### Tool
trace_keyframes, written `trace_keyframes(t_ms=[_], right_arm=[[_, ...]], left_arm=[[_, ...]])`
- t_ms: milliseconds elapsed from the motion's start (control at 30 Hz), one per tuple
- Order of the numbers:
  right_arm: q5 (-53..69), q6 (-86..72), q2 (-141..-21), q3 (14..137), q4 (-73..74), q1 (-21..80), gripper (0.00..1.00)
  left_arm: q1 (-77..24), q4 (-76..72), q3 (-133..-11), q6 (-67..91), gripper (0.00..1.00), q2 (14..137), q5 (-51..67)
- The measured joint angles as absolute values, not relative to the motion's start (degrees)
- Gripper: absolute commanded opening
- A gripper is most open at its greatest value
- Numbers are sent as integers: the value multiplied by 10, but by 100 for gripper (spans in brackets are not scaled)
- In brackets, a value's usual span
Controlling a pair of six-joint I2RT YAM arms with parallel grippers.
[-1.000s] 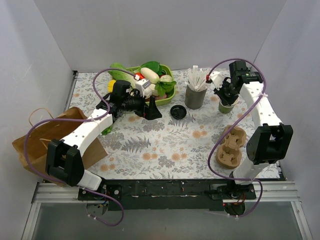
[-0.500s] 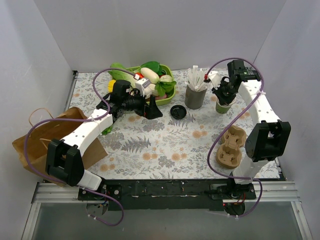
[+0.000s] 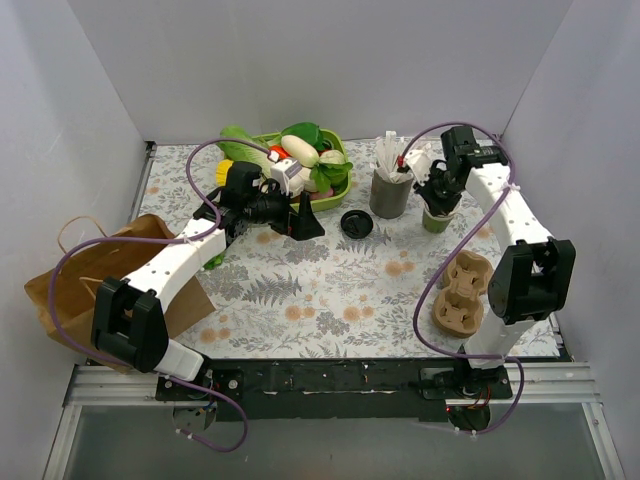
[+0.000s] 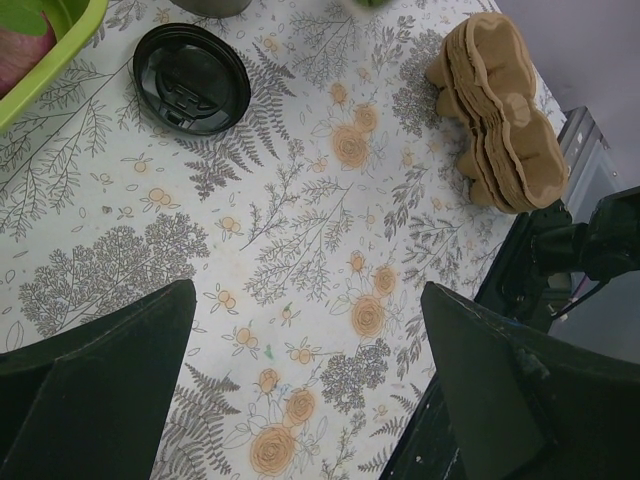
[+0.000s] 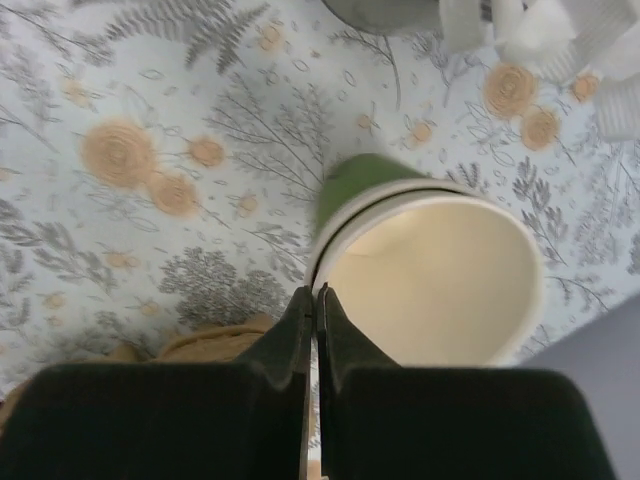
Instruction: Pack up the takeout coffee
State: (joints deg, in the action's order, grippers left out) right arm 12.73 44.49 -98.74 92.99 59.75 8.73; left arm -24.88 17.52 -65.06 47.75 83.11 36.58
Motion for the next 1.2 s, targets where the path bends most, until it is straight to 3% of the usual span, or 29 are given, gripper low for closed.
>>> trace_keyframes(t_ms=[400,467,567,700,867,1200], right_arm=[[50,460,-960,852,543,117,1],[108,448,-981,893,582,101,1],[60,459,-969,889,525,92,1],[91,452,-984,943,601,84,1],[108,437,-989,968,594,78,1],[118,436,-918,933,576,99,1]], left_arm=[[-249,175,-639,475,98,831,364],[-249,175,-638,474,98,831,364],[-249,175,-638,474,98,832,364],[-249,174,-638,475,98,833,365],[-249,169,-638,478,98,841,365],[-293,0,-624,660,98,879,359]])
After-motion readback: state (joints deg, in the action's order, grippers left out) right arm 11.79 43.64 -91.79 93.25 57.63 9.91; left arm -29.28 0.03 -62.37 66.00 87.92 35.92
